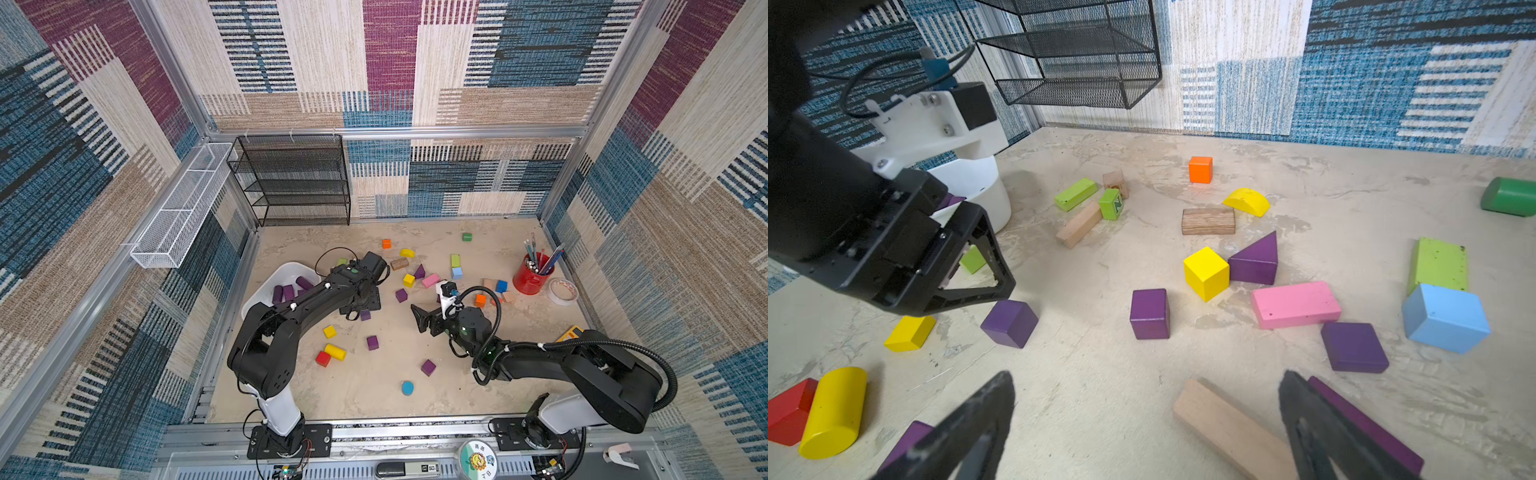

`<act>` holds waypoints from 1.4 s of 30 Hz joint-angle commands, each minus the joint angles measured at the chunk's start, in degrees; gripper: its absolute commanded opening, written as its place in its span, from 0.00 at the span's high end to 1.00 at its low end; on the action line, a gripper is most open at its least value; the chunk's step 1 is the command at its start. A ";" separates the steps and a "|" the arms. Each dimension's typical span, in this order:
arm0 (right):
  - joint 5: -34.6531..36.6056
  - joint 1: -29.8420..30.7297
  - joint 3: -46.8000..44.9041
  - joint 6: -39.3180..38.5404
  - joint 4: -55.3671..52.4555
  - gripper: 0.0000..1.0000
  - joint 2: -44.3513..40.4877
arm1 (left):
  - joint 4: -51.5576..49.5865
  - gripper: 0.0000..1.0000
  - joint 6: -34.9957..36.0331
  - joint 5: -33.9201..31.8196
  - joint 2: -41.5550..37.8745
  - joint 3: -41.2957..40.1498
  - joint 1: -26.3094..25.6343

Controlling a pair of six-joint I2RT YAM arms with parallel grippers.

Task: Pick purple bricks into the storage bin
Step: Pick up the building block from the center of the board.

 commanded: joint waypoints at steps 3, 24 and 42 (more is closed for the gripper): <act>-0.65 0.11 0.26 -0.27 2.26 0.01 -0.07 | 2.23 0.28 -1.39 0.56 0.19 -0.62 0.22; -1.34 0.22 0.10 -0.60 2.35 0.01 -0.72 | 6.60 0.36 -0.87 4.07 5.80 -1.89 0.64; -1.10 0.23 -0.15 -0.90 2.09 0.01 -1.72 | 5.04 0.65 0.95 5.16 8.31 0.35 1.49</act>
